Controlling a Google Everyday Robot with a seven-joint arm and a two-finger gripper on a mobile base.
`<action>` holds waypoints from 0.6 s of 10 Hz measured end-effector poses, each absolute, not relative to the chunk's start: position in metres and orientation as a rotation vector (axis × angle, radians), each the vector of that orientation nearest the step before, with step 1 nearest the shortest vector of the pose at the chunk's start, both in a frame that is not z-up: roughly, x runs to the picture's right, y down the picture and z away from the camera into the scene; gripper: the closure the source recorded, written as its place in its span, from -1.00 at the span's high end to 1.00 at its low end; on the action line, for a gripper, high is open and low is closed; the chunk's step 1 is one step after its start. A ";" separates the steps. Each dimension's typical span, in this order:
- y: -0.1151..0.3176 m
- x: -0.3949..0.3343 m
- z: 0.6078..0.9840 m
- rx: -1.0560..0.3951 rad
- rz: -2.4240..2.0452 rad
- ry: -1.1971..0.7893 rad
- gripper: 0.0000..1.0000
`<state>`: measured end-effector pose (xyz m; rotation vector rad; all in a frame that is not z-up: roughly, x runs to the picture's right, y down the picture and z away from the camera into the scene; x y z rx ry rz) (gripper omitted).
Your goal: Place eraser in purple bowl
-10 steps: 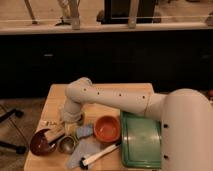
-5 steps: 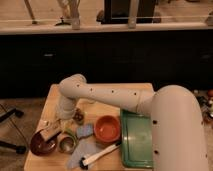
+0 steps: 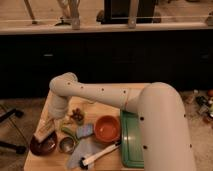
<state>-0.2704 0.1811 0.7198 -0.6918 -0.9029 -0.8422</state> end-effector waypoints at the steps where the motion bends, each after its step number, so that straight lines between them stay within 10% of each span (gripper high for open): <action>1: 0.183 -0.277 0.718 -0.684 -0.880 -0.924 -0.98; 6: 0.191 -0.296 0.713 -0.684 -1.003 -1.008 -0.98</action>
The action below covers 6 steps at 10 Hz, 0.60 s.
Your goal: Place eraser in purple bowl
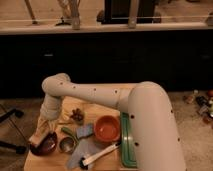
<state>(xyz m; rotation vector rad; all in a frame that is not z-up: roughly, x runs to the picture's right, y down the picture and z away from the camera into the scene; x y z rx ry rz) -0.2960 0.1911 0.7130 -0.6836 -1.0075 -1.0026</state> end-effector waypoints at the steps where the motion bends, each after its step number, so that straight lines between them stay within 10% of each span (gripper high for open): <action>1: 0.194 -0.299 0.713 -0.692 -1.019 -1.026 -0.98; 6: 0.206 -0.310 0.712 -0.732 -1.073 -1.127 -0.98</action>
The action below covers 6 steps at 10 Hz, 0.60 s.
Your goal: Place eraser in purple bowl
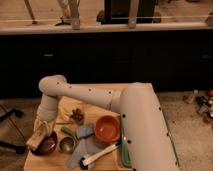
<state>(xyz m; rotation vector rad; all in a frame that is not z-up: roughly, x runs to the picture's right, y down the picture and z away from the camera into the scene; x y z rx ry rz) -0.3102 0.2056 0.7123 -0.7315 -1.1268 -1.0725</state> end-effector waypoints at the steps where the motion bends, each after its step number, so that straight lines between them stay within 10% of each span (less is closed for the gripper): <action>1: 0.207 -0.311 0.713 -0.739 -1.072 -1.145 -0.98; 6: 0.218 -0.315 0.711 -0.781 -1.072 -1.224 -0.98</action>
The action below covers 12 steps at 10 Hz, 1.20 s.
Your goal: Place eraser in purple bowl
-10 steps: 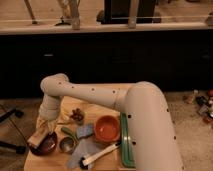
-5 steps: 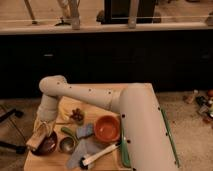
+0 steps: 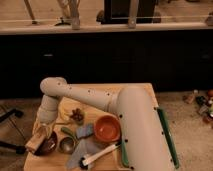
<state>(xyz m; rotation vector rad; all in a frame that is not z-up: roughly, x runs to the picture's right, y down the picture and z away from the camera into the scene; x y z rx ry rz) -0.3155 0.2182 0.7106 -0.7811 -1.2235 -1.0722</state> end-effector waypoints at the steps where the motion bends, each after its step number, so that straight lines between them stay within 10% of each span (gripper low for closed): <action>1: 0.220 -0.317 0.711 -0.790 -1.072 -1.237 -0.98; 8: 0.228 -0.323 0.714 -0.825 -1.071 -1.290 -0.96; 12: 0.230 -0.321 0.715 -0.830 -1.040 -1.299 -0.18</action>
